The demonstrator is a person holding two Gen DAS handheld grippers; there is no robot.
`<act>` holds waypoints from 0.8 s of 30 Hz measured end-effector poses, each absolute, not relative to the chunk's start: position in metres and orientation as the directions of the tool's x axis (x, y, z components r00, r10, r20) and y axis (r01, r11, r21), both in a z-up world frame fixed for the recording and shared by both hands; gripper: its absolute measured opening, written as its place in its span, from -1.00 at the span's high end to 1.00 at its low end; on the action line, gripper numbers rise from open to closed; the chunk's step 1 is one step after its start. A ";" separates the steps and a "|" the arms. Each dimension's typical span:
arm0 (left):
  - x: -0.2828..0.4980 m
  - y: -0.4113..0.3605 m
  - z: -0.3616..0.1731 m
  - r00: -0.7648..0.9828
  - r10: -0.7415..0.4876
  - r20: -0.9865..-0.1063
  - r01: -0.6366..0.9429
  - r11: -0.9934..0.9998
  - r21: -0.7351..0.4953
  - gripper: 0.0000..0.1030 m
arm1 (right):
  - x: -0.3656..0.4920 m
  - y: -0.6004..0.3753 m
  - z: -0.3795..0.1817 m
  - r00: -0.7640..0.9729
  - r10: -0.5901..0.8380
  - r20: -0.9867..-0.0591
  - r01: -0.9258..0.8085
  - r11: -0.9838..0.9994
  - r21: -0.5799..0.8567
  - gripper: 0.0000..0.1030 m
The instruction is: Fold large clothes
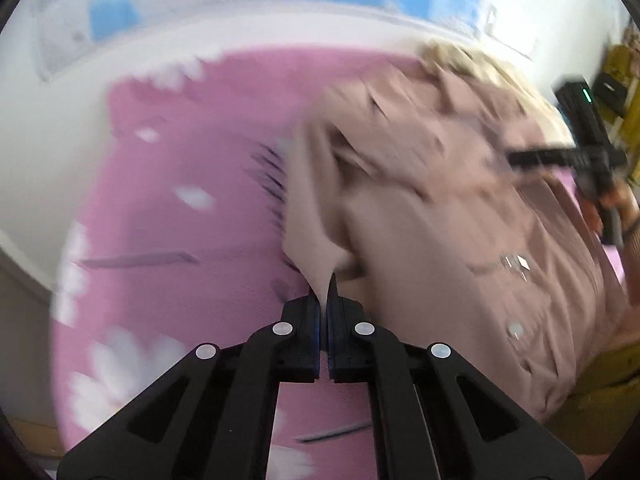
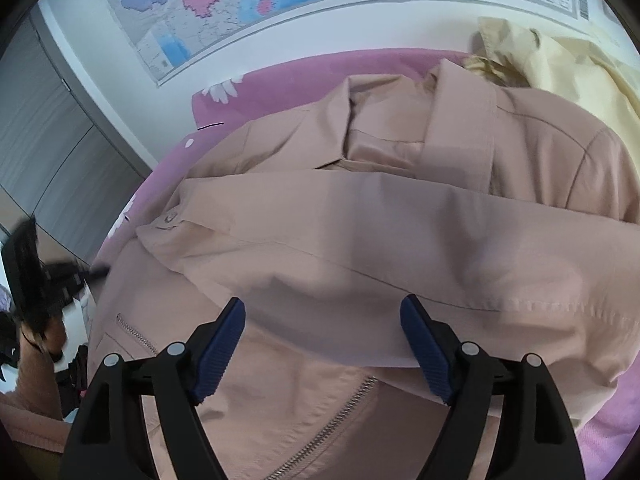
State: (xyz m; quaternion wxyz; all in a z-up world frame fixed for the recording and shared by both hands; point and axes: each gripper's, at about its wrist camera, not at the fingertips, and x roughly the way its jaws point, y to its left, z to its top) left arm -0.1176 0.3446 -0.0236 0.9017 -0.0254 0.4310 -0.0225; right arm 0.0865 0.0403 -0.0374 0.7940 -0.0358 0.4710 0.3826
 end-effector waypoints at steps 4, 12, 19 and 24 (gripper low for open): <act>-0.103 0.373 0.019 0.677 0.120 -0.726 -0.088 0.993 0.082 0.94 | 0.084 0.050 -0.034 0.263 0.579 -0.772 -0.657 0.693 0.296 -0.51; -0.054 0.405 0.005 0.476 0.510 -0.716 -0.320 0.860 0.399 0.34 | 0.092 0.075 -0.026 0.295 0.582 -0.758 -0.693 0.676 0.249 -0.51; -0.061 0.367 0.020 0.661 0.178 -0.729 -0.154 0.983 0.100 -0.18 | 0.114 0.074 -0.035 0.322 0.542 -0.777 -0.664 0.714 0.223 -0.52; -0.034 0.314 0.016 0.654 -0.094 -0.750 0.093 0.995 -0.043 -0.36 | 0.120 0.098 -0.032 0.374 0.516 -0.771 -0.701 0.701 0.129 -0.52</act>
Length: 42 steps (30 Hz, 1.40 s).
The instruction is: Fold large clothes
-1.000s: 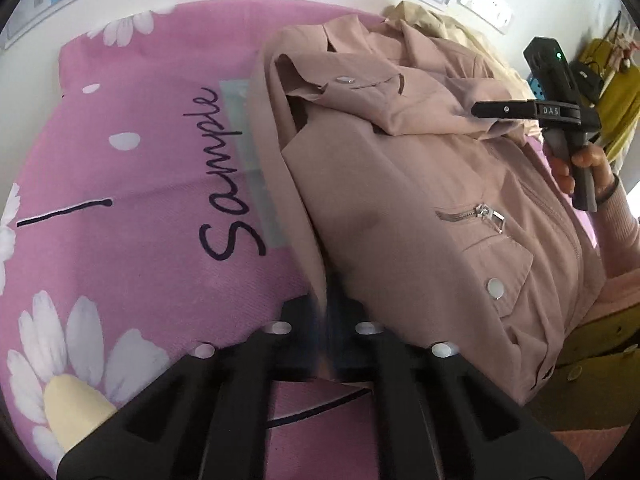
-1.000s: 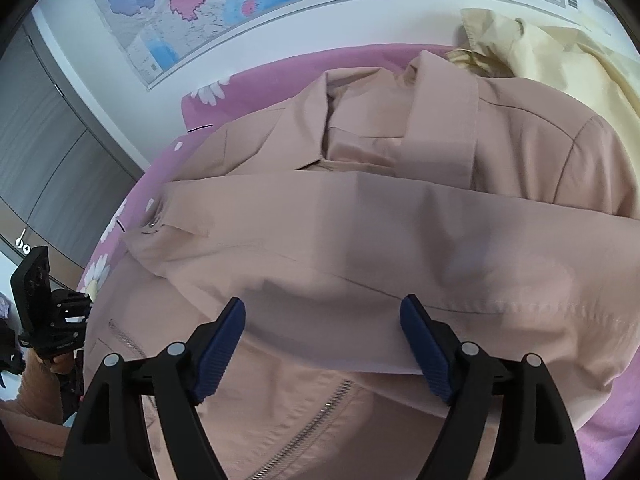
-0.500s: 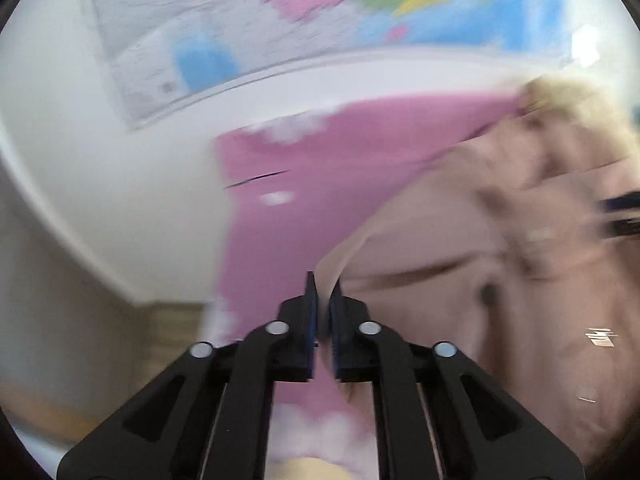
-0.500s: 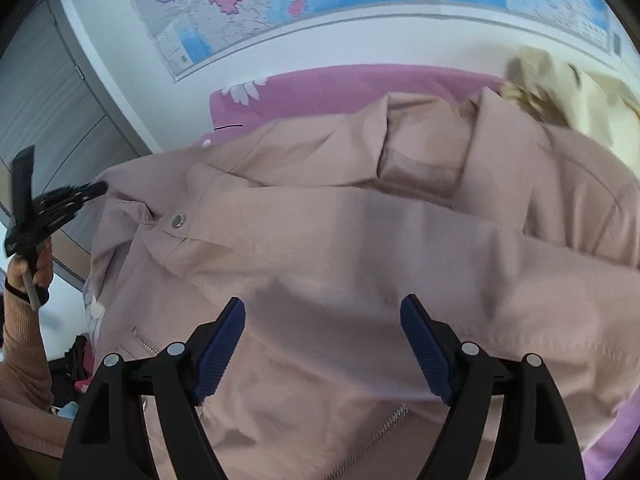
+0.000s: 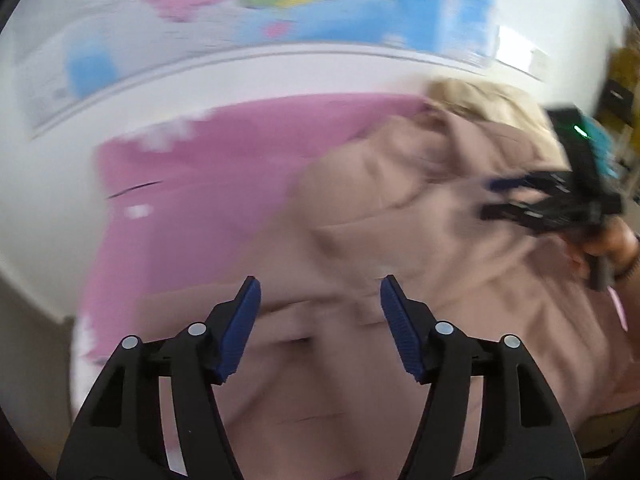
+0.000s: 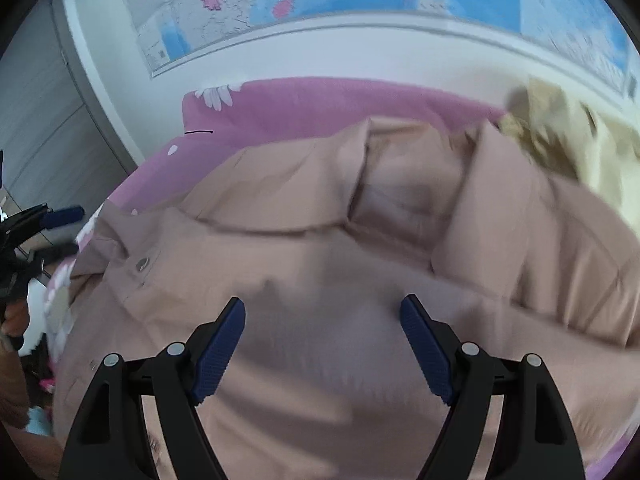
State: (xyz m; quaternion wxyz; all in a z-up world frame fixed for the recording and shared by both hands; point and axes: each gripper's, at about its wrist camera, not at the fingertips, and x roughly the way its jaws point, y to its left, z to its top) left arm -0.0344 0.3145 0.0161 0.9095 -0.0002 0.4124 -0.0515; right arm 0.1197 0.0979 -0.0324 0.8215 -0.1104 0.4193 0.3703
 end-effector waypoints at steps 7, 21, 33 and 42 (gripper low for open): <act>-0.001 0.282 -0.023 0.568 -0.118 -0.814 0.149 0.988 -0.039 -0.13 | 0.133 0.130 -0.047 0.393 0.459 -0.797 -0.755 0.655 0.005 -0.66; -0.013 0.334 0.001 0.655 -0.031 -0.755 0.040 0.999 -0.006 -0.42 | 0.142 0.118 -0.044 0.336 0.482 -0.809 -0.736 0.671 0.094 0.07; -0.099 0.431 -0.019 0.563 0.093 -0.821 -0.228 0.973 -0.045 -0.65 | 0.093 0.179 -0.036 0.210 0.576 -0.790 -0.858 0.495 0.133 -0.30; -0.110 0.413 -0.056 0.543 0.120 -0.831 -0.191 0.982 0.017 0.26 | 0.088 0.176 -0.043 0.197 0.552 -0.810 -0.847 0.512 0.143 -0.35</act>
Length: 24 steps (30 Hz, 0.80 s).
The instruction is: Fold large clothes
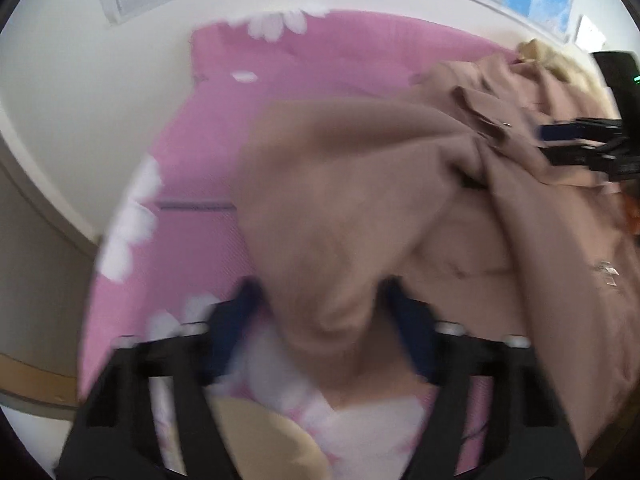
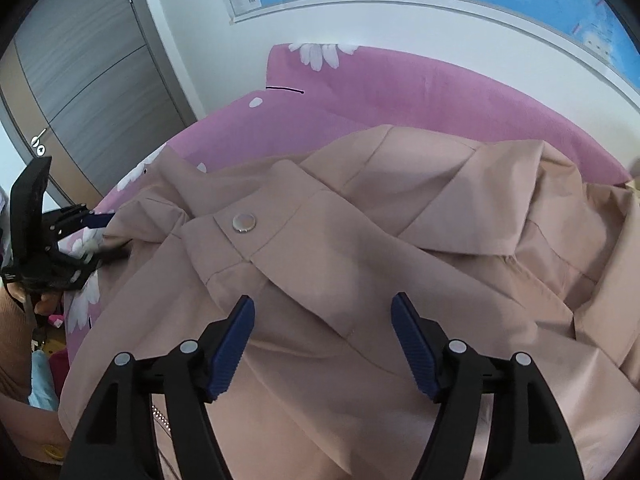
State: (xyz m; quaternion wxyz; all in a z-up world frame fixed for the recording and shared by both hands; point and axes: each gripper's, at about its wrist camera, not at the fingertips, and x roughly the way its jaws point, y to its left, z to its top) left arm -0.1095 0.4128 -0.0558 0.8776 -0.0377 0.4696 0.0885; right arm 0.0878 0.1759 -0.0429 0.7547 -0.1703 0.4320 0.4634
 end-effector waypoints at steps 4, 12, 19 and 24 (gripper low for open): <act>-0.104 0.426 -0.033 0.587 0.217 -0.780 -0.244 0.966 0.084 0.90 | 0.086 0.167 -0.039 0.201 0.561 -0.803 -0.839 0.522 0.155 -0.37; -0.091 0.381 0.068 0.798 0.370 -0.476 -0.249 0.921 0.300 0.85 | 0.082 0.143 -0.028 0.216 0.586 -0.781 -0.818 0.545 0.183 -0.38; -0.073 0.307 0.061 0.870 0.198 -0.451 -0.033 0.937 0.348 0.06 | 0.085 0.123 -0.020 0.223 0.618 -0.754 -0.794 0.564 0.227 -0.40; -0.069 0.284 0.026 0.826 0.012 -0.564 0.118 0.974 0.195 -0.40 | 0.086 0.107 -0.018 0.217 0.627 -0.748 -0.776 0.576 0.258 -0.40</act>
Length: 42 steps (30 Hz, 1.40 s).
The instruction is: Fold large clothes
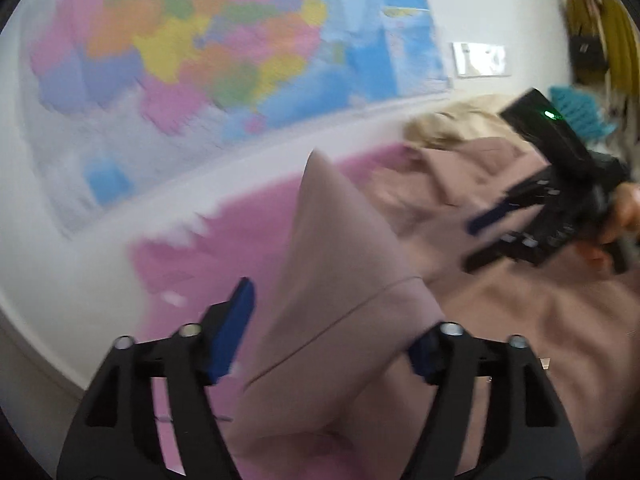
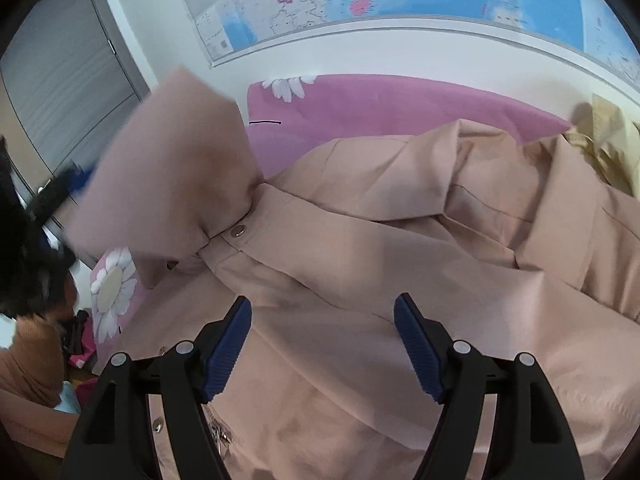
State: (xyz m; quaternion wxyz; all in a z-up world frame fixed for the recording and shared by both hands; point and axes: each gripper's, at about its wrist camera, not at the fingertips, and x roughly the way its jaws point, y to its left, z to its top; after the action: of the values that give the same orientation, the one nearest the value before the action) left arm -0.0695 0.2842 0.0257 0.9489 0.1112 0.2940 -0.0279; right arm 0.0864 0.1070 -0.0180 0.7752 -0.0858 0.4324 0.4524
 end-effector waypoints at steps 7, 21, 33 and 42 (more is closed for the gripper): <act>-0.100 0.324 0.014 0.830 -0.191 -0.523 0.124 0.979 -0.161 -0.76 | 0.078 0.092 -0.010 0.208 0.652 -0.729 -0.771 0.568 0.287 -0.42; -0.100 0.304 -0.013 0.762 -0.238 -0.602 0.166 0.971 -0.174 -0.57 | 0.074 0.176 0.014 -0.081 0.821 -0.566 -0.721 0.344 0.602 -0.85; -0.122 0.327 0.006 0.791 -0.215 -0.572 0.153 0.976 -0.156 -0.75 | 0.131 0.118 -0.042 0.004 0.770 -0.639 -0.563 0.530 0.634 0.70; -0.077 0.342 -0.021 0.695 -0.053 -0.717 0.064 0.998 -0.013 0.07 | 0.130 0.086 -0.048 0.077 0.773 -0.630 -0.519 0.571 0.636 -0.41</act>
State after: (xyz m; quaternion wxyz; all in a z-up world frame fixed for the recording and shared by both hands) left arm -0.0769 0.3421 -0.0213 0.9206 0.0065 0.3892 -0.0318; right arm 0.1298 0.0858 -0.0483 0.7235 0.1237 0.5118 0.4465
